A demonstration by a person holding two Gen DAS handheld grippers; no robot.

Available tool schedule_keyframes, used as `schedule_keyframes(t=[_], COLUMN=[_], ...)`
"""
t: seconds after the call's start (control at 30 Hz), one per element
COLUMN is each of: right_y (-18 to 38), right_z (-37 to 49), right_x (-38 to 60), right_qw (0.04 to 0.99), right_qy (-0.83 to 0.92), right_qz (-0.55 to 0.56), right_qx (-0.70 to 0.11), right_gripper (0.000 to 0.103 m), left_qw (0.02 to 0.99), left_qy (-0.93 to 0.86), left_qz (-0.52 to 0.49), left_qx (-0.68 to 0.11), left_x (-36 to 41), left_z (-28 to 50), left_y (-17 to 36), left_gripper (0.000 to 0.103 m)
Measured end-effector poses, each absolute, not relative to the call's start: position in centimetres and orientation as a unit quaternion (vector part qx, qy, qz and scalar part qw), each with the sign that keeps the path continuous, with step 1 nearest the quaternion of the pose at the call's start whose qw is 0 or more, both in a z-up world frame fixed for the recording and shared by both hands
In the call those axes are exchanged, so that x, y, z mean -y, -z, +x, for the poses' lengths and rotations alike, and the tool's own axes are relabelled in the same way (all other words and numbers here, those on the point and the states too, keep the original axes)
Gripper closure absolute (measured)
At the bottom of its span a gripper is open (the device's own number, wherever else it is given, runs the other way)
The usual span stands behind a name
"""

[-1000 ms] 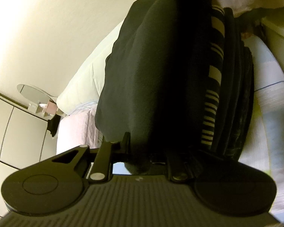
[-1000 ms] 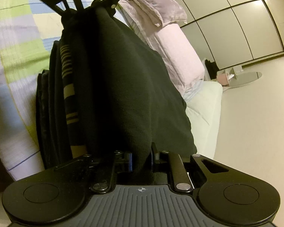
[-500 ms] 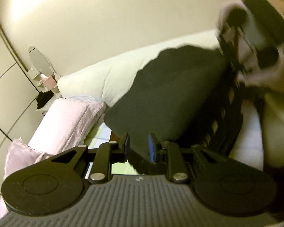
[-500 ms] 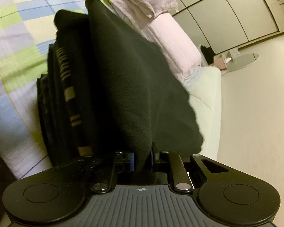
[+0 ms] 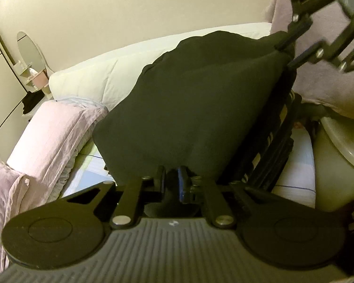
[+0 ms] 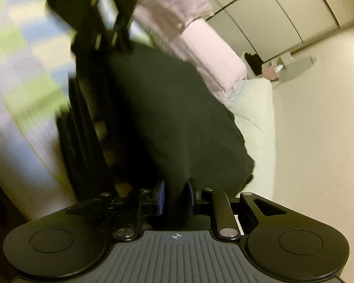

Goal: Fold clothes
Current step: 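Open both grippers and release the shirt on top of the stack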

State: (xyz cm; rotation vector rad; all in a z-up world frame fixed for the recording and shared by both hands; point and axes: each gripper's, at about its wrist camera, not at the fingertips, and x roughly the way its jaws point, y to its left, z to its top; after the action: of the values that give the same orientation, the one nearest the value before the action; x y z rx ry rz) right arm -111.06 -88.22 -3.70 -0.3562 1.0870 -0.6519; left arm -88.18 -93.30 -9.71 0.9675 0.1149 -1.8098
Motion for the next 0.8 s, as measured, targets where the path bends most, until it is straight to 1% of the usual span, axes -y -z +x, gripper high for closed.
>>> schedule_keyframes(t=[0.1, 0.17, 0.2, 0.23, 0.33, 0.4, 0.53, 0.67, 0.8], right_y=[0.3, -0.5, -0.3, 0.4, 2.7, 4.5, 6.1, 5.5, 4.7], right_z=[-111.6, -111.7, -111.7, -111.9, -112.5, -113.5, -114.8, -115.0, -115.3], right_x=[90.1, 92.0, 93.1, 94.1, 97.0, 96.6, 94.2, 94.1, 95.9], right_qw=[0.843, 0.850, 0.849, 0.845, 0.830, 0.831, 0.837, 0.839, 0.838], right_qy=[0.313, 0.323, 0.327, 0.329, 0.332, 0.325, 0.322, 0.302, 0.305], right_qz=[-0.052, -0.030, -0.021, -0.008, 0.035, 0.056, 0.072, 0.083, 0.081], right_qx=[-0.434, -0.414, -0.415, -0.422, -0.447, -0.449, -0.437, -0.445, -0.446], right_gripper=[0.083, 0.083, 0.084, 0.083, 0.084, 0.084, 0.084, 0.084, 0.084], left_qw=[0.525, 0.531, 0.534, 0.535, 0.531, 0.527, 0.522, 0.527, 0.527], left_qy=[0.753, 0.753, 0.752, 0.751, 0.747, 0.744, 0.739, 0.735, 0.748], left_qz=[0.392, 0.385, 0.382, 0.382, 0.391, 0.397, 0.409, 0.410, 0.387], left_qx=[-0.052, -0.054, -0.056, -0.063, -0.089, -0.103, -0.117, -0.118, -0.112], left_x=[93.3, 93.4, 93.4, 93.7, 94.5, 94.1, 92.4, 91.9, 92.7], left_z=[-88.4, -88.5, -88.5, -88.6, -89.0, -89.0, -89.2, -89.6, -90.8], left_y=[9.0, 8.6, 8.4, 8.4, 9.0, 10.1, 11.3, 9.9, 8.1], left_gripper=[0.096, 0.094, 0.091, 0.091, 0.094, 0.094, 0.094, 0.095, 0.095])
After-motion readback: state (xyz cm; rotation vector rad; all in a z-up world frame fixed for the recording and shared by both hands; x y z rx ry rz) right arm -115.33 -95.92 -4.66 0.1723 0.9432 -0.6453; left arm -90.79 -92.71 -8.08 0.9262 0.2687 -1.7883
